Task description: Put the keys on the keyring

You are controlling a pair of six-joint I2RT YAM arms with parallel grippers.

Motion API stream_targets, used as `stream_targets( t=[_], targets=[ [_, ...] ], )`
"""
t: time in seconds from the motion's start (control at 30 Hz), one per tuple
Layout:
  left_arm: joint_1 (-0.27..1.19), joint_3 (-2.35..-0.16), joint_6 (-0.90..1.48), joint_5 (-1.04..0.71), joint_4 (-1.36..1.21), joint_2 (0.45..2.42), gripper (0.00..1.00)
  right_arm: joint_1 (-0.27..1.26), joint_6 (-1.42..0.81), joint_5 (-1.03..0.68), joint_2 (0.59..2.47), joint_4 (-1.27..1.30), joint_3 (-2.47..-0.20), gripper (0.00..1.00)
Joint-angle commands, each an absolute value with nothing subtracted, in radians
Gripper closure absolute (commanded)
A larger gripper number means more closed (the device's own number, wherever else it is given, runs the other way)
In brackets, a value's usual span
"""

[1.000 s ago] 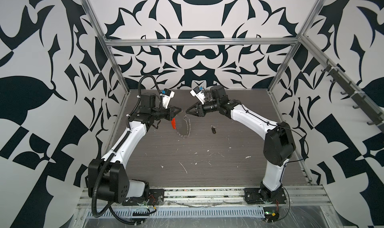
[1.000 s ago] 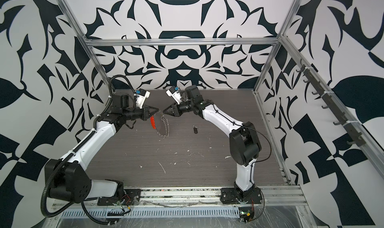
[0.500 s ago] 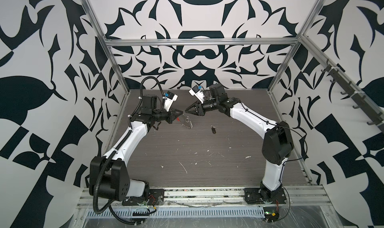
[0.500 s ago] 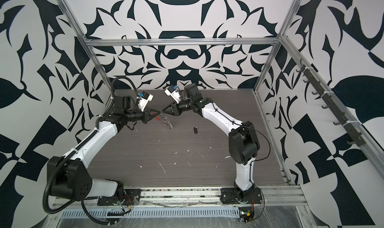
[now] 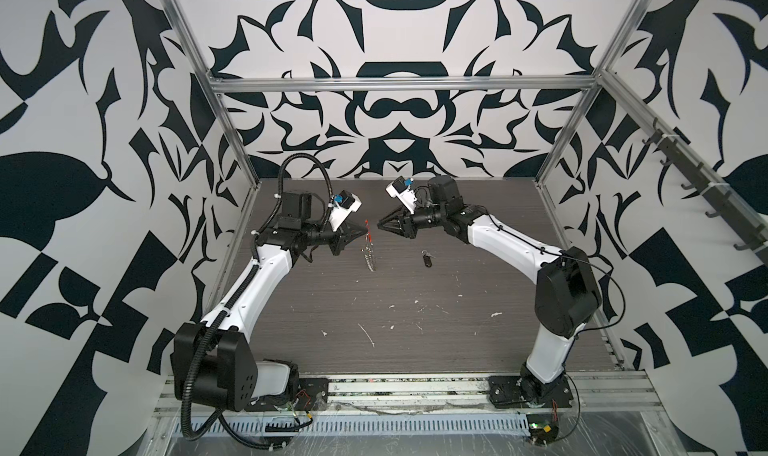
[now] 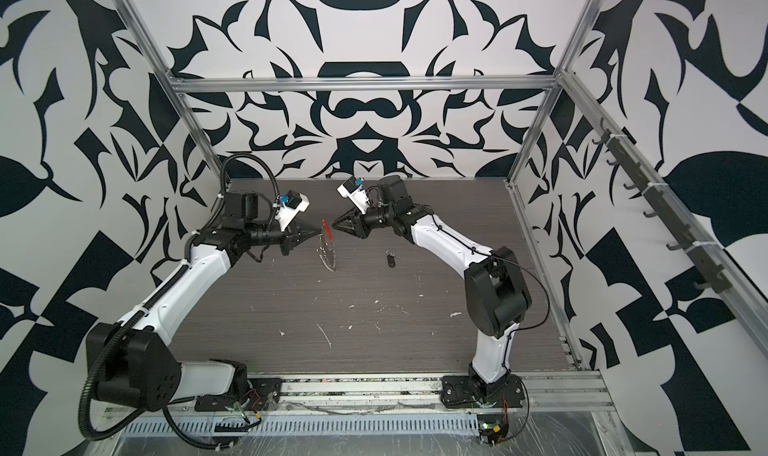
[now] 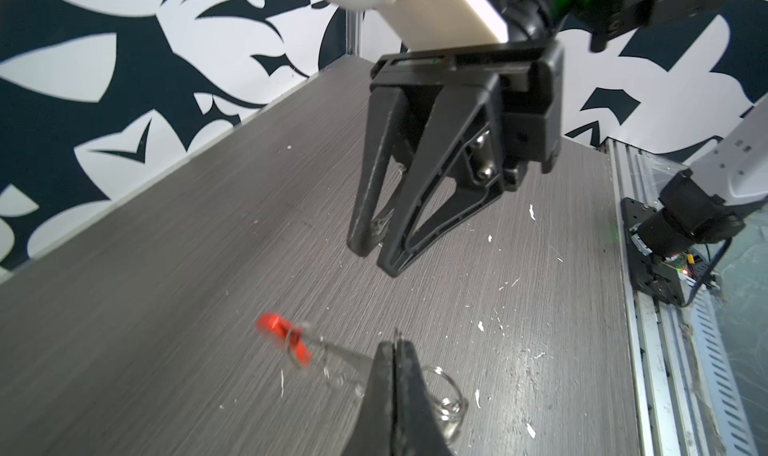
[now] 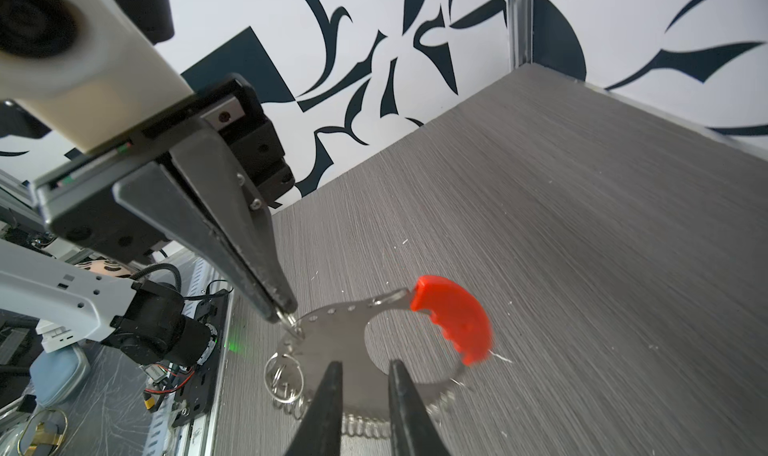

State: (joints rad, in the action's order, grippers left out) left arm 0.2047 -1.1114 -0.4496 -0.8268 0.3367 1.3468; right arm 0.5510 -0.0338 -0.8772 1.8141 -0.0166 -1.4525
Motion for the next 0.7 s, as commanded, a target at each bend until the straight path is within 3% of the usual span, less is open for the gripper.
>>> stream_targets(
  t=[0.0,0.67],
  targets=[
    [0.2,-1.162,-0.5,-0.899,0.375,1.356,1.0,0.559,-0.039,-0.916,1.792,0.061,-1.481,0.75],
    [0.176,-1.176,-0.463,-0.951,0.376,1.387,1.0,0.589,0.007,-0.92,1.757,0.031,-1.447,0.73]
  ],
)
